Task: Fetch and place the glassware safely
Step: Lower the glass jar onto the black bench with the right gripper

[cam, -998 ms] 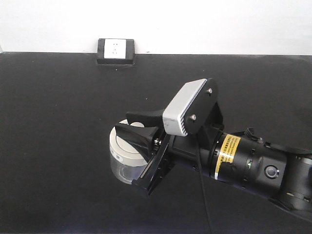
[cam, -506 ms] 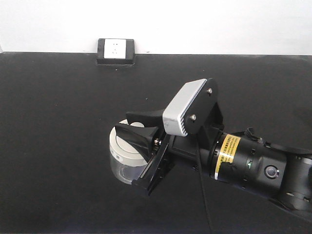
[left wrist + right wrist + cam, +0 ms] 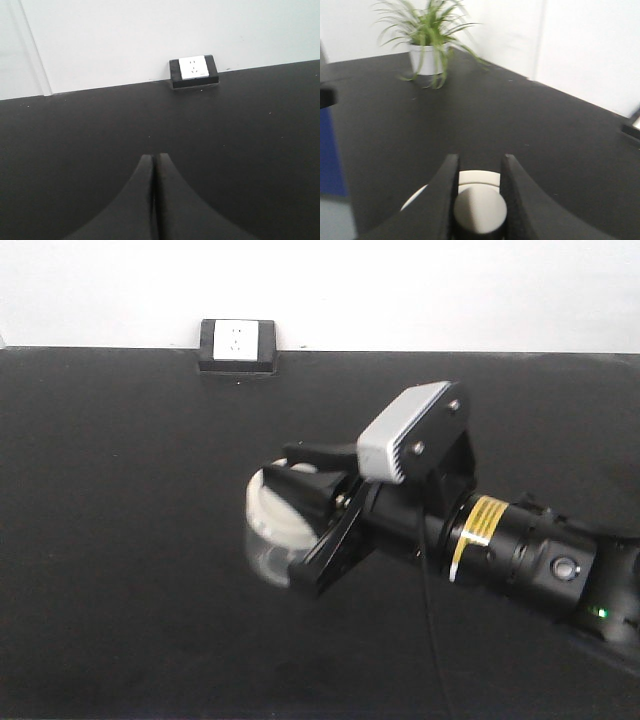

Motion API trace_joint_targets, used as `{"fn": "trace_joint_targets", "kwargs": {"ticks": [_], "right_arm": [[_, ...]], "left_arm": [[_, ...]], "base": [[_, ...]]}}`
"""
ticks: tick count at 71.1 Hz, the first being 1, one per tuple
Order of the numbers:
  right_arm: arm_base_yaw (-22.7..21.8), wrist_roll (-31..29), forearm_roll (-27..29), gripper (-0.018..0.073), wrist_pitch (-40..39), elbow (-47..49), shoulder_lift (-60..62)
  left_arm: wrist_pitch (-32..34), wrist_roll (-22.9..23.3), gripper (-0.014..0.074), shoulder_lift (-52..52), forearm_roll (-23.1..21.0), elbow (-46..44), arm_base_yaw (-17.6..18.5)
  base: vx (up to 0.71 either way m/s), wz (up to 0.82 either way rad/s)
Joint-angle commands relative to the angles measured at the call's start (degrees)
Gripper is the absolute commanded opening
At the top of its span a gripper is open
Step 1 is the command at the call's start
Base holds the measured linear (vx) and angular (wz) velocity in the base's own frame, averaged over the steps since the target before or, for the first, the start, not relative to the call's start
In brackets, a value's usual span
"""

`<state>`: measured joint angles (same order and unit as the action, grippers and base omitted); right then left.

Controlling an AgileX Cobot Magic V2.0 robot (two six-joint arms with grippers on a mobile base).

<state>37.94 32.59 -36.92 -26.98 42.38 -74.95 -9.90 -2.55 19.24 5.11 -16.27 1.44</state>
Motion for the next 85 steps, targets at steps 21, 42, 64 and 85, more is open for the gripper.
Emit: {"fn": "trace_joint_targets", "kwargs": {"ticks": [21,42,64,85], "right_arm": [[-16.7,-1.0,-3.1,-0.0001,-17.6,3.6,-8.5],[-18.4,-0.1,-10.8,-0.0001,-22.9,15.6,-22.7],[-18.4,-6.5,-10.8,-0.0001,-30.7,19.1,-34.7],[-18.4,-10.2,-9.6,-0.0001,-34.3,19.1,-41.7]], "left_arm": [[4.0,0.4,-0.0007,0.5,-0.3,-1.5,0.1],[4.0,0.4,-0.0007,0.5,-0.3,-1.5,0.1],[4.0,0.4,-0.0007,0.5,-0.3,-1.5,0.1],[4.0,0.4,-0.0007,0.5,-0.3,-1.5,0.1]], "base": [[0.00,0.00],[0.00,0.00],[0.00,0.00],[0.00,0.00]]}}
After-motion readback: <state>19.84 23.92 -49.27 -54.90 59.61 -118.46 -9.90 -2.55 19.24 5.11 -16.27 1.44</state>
